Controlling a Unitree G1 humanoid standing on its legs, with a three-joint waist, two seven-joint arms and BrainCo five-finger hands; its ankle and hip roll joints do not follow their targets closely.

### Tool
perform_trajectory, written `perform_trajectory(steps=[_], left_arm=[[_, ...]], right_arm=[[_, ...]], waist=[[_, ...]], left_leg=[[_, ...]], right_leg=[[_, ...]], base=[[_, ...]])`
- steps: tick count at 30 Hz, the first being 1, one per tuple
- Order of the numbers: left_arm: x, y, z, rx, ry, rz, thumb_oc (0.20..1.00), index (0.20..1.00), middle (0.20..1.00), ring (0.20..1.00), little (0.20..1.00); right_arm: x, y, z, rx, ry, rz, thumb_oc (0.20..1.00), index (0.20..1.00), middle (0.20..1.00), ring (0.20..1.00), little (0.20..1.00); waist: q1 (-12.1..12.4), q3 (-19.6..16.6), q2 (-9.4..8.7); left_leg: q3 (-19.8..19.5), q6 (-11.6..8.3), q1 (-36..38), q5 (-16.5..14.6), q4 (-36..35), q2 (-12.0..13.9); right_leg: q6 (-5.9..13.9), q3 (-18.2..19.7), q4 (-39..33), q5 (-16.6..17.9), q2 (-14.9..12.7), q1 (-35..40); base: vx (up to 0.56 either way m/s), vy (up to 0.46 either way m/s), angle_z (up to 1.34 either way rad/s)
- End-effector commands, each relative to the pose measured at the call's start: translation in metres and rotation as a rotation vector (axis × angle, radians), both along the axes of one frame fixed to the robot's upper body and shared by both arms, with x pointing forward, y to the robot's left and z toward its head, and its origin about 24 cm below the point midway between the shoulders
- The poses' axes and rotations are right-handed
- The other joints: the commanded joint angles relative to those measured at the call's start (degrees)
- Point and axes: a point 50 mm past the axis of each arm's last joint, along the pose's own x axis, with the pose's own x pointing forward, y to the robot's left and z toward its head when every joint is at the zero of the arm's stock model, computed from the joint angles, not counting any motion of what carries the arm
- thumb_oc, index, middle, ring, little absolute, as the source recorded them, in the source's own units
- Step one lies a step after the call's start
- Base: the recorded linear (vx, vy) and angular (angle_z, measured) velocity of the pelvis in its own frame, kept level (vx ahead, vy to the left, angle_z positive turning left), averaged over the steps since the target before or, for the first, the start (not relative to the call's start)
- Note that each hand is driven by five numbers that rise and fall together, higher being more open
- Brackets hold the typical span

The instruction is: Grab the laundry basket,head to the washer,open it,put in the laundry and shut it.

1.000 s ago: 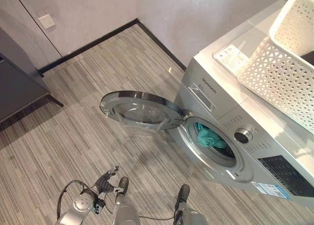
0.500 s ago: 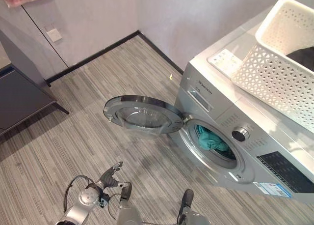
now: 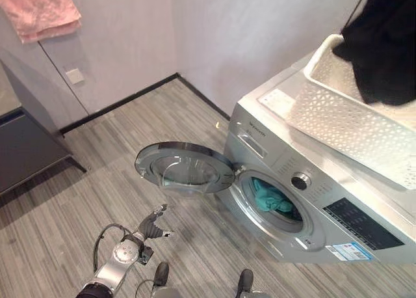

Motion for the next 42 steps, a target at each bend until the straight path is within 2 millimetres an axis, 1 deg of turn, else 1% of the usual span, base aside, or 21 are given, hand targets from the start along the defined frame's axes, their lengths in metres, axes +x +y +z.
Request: perform_trajectory(steps=[1, 5, 7, 10, 12, 13, 16, 18, 19, 20, 22, 23, 24, 25, 27, 28, 31, 32, 34, 37, 42], left_arm=[[0.01, 0.01, 0.014, 0.031, -0.09, 0.014, 1.0, 1.0, 1.0, 1.0, 1.0], [0.007, 0.009, 0.009, 0.038, -0.083, 0.037, 1.0, 1.0, 1.0, 1.0, 1.0], [0.002, 0.01, 0.004, 0.038, -0.068, 0.052, 1.0, 1.0, 1.0, 1.0, 1.0], [-0.003, 0.01, 0.0, 0.038, -0.058, 0.075, 1.0, 1.0, 1.0, 1.0, 1.0], [-0.006, 0.012, -0.001, 0.045, -0.054, 0.078, 1.0, 1.0, 1.0, 1.0, 1.0], [-0.006, 0.009, 0.002, 0.012, -0.077, 0.097, 1.0, 1.0, 1.0, 1.0, 1.0], [-0.005, 0.011, 0.008, 0.012, -0.107, 0.093, 1.0, 1.0, 1.0, 1.0, 1.0], [0.005, 0.007, 0.034, -0.005, -0.228, 0.05, 1.0, 1.0, 1.0, 1.0, 1.0], [0.004, 0.008, 0.034, -0.001, -0.225, 0.047, 1.0, 1.0, 1.0, 1.0, 1.0], [0.007, 0.006, 0.047, -0.007, -0.277, 0.015, 1.0, 1.0, 1.0, 1.0, 1.0], [0.015, 0.001, 0.088, -0.039, -0.443, -0.064, 1.0, 1.0, 1.0, 1.0, 1.0], [0.014, 0.002, 0.088, -0.038, -0.44, -0.066, 1.0, 1.0, 1.0, 1.0, 1.0], [0.017, -0.004, 0.12, -0.034, -0.561, -0.167, 1.0, 1.0, 1.0, 1.0, 1.0], [0.017, -0.004, 0.12, -0.033, -0.558, -0.168, 1.0, 1.0, 1.0, 1.0, 1.0], [0.021, -0.011, 0.148, -0.022, -0.655, -0.272, 1.0, 1.0, 1.0, 1.0, 1.0], [0.024, -0.022, 0.173, -0.007, -0.741, -0.379, 1.0, 1.0, 1.0, 1.0, 1.0], [0.026, -0.029, 0.184, -0.006, -0.778, -0.431, 1.0, 1.0, 1.0, 1.0, 1.0], [0.032, -0.047, 0.202, -0.031, -0.829, -0.539, 1.0, 1.0, 1.0, 1.0, 1.0], [0.039, -0.062, 0.213, -0.029, -0.856, -0.62, 1.0, 1.0, 1.0, 1.0, 1.0], [0.047, -0.077, 0.214, -0.042, -0.839, -0.682, 1.0, 1.0, 1.0, 1.0, 1.0], [0.058, -0.12, 0.22, -0.154, -0.71, -0.879, 1.0, 1.0, 1.0, 1.0, 1.0]], right_arm=[[-0.058, -0.001, 0.039, -0.076, -0.299, -0.098, 0.2, 0.2, 0.2, 0.2, 0.2], [-0.067, 0.022, 0.037, -0.151, -0.416, -0.023, 0.2, 0.2, 0.2, 0.2, 0.2], [-0.068, 0.029, 0.026, -0.172, -0.454, 0.039, 0.2, 0.2, 0.2, 0.2, 0.2], [-0.066, 0.053, 0.001, -0.242, -0.486, 0.173, 0.2, 0.2, 0.2, 0.2, 0.2], [-0.065, 0.055, -0.011, -0.244, -0.482, 0.19, 0.2, 0.2, 0.2, 0.2, 0.2], [-0.059, 0.069, -0.033, -0.289, -0.439, 0.262, 0.2, 0.2, 0.2, 0.2, 0.2], [-0.062, 0.073, -0.061, -0.314, -0.396, 0.293, 0.2, 0.2, 0.2, 0.2, 0.2], [-0.059, 0.083, -0.101, -0.321, -0.282, 0.42, 0.2, 0.2, 0.2, 0.2, 0.2], [-0.061, 0.082, -0.103, -0.318, -0.28, 0.418, 0.2, 0.2, 0.2, 0.2, 0.2], [-0.059, 0.086, -0.118, -0.311, -0.221, 0.477, 0.2, 0.2, 0.2, 0.2, 0.2], [-0.058, 0.099, -0.155, -0.285, -0.061, 0.66, 0.2, 0.2, 0.2, 0.2, 0.2], [-0.058, 0.099, -0.156, -0.282, -0.059, 0.66, 0.2, 0.2, 0.2, 0.2, 0.2], [-0.057, 0.108, -0.179, -0.266, 0.062, 0.784, 0.2, 0.2, 0.2, 0.2, 0.2], [-0.057, 0.108, -0.18, -0.264, 0.064, 0.785, 0.2, 0.2, 0.2, 0.2, 0.2], [-0.056, 0.117, -0.199, -0.253, 0.191, 0.899, 0.2, 0.2, 0.2, 0.2, 0.2], [-0.056, 0.125, -0.211, -0.264, 0.291, 0.965, 0.2, 0.2, 0.2, 0.2, 0.2], [-0.054, 0.128, -0.215, -0.262, 0.329, 0.995, 0.2, 0.2, 0.2, 0.2, 0.2], [-0.05, 0.136, -0.222, -0.263, 0.389, 1.045, 0.2, 0.2, 0.2, 0.2, 0.2], [-0.048, 0.144, -0.223, -0.278, 0.411, 1.088, 0.2, 0.2, 0.2, 0.2, 0.2], [-0.044, 0.151, -0.222, -0.287, 0.41, 1.107, 0.2, 0.2, 0.2, 0.2, 0.2], [-0.025, 0.172, -0.211, -0.291, 0.351, 1.126, 0.2, 0.2, 0.2, 0.2, 0.2]], waist=[[-0.8, -4.9, -1.73], [-2.2, -4.8, -0.96], [-2.9, -4.9, -0.96], [-4.3, -4.5, -0.99], [-4.2, -4.6, -1.47], [-4.9, -4.1, -0.89], [-4.9, -4.2, -1.39], [-5.2, -3.9, -1.34], [-5.1, -4.0, -1.53], [-5.1, -3.9, -1.61], [-5.6, -3.6, -1.35], [-5.5, -3.7, -1.49], [-5.8, -3.5, -1.42], [-5.8, -3.7, -1.36], [-5.9, -3.7, -1.44], [-6.1, -3.7, -1.41], [-6.2, -3.7, -1.48], [-6.4, -3.7, -1.48], [-6.7, -3.6, -1.42], [-6.8, -3.6, -1.31], [-7.1, -3.6, -0.38]], left_leg=[[5.9, 2.25, 5.0, -5.8, 0.3, -0.8], [7.4, 3.4, 6.1, -7.0, 0.3, -1.7], [8.8, 3.92, 6.8, -7.5, 0.3, -2.1], [11.1, 4.59, 7.5, -7.8, 0.3, -3.0], [11.9, 4.71, 7.9, -8.0, 0.3, -3.1], [13.0, 4.95, 8.4, -8.2, 0.3, -3.3], [13.6, 5.12, 8.7, -8.3, 0.3, -3.3], [13.8, 5.21, 8.5, -8.1, 0.3, -3.5], [13.8, 5.21, 8.6, -8.1, 0.3, -3.5], [13.7, 5.21, 8.5, -8.0, 0.3, -3.5], [13.6, 5.14, 8.3, -7.8, 0.3, -3.6], [13.6, 5.14, 8.3, -7.8, 0.3, -3.6], [13.6, 4.96, 8.3, -7.7, 0.3, -3.5], [13.6, 4.94, 8.5, -8.2, 0.3, -3.4], [13.6, 4.71, 8.5, -8.0, 0.3, -3.4], [13.6, 4.46, 8.6, -8.0, 0.3, -3.4], [13.5, 4.36, 8.6, -8.0, 0.3, -3.4], [13.5, 4.09, 8.6, -7.7, 0.3, -3.4], [13.4, 3.95, 8.5, -7.6, 0.3, -3.4], [13.3, 3.88, 8.5, -7.5, 0.3, -3.3], [13.5, 3.88, 8.7, -7.4, 0.3, -3.1]], right_leg=[[3.99, 7.0, 0.8, -5.6, -2.9, 0.6], [4.35, 8.8, 0.9, -4.8, -3.3, -0.1], [4.56, 10.1, 0.9, -4.2, -3.5, -0.8], [5.0, 11.9, 0.8, -2.6, -4.0, -2.4], [5.07, 12.5, 0.8, -2.4, -4.0, -2.6], [5.24, 13.1, 0.8, -2.0, -4.2, -3.1], [5.26, 13.6, 0.9, -1.8, -4.3, -3.3], [5.36, 13.5, 1.0, -1.7, -4.7, -3.3], [5.37, 13.4, 1.0, -1.8, -4.6, -3.3], [5.39, 13.3, 1.0, -1.8, -4.8, -3.1], [5.4, 13.2, 1.0, -1.7, -5.0, -3.2], [5.4, 13.2, 1.0, -1.7, -5.0, -3.1], [5.48, 13.0, 1.1, -1.6, -5.2, -3.1], [5.61, 12.9, 0.9, -2.0, -5.1, -2.8], [5.67, 12.7, 0.9, -2.0, -5.2, -2.6], [5.77, 12.5, 1.0, -2.0, -5.2, -2.3], [5.79, 12.4, 0.9, -2.0, -5.3, -2.1], [5.94, 12.2, 0.9, -2.0, -5.3, -1.9], [6.02, 12.1, 1.0, -2.0, -5.4, -1.7], [6.04, 12.0, 1.0, -2.1, -5.5, -1.5], [6.07, 11.9, 1.1, -2.0, -5.6, -1.2]], base=[[0.0, 0.061, -0.09], [-0.02, 0.063, -0.16], [-0.03, 0.064, -0.38], [-0.03, 0.051, -0.42], [0.0, 0.03, -0.45], [-0.01, 0.023, -0.35], [-0.01, 0.01, -0.28], [-0.02, -0.002, -0.15], [0.0, 0.0, 0.0], [0.0, 0.0, 0.0], [-0.03, -0.006, 0.04], [-0.03, -0.005, 0.08], [0.01, 0.001, 0.07], [-0.03, -0.009, 0.06], [0.0, 0.0, 0.0], [0.0, 0.0, 0.0], [-0.01, -0.012, 0.05], [-0.02, -0.017, 0.05], [-0.03, -0.02, 0.09], [-0.01, -0.019, 0.1], [0.0, -0.004, 0.01]])
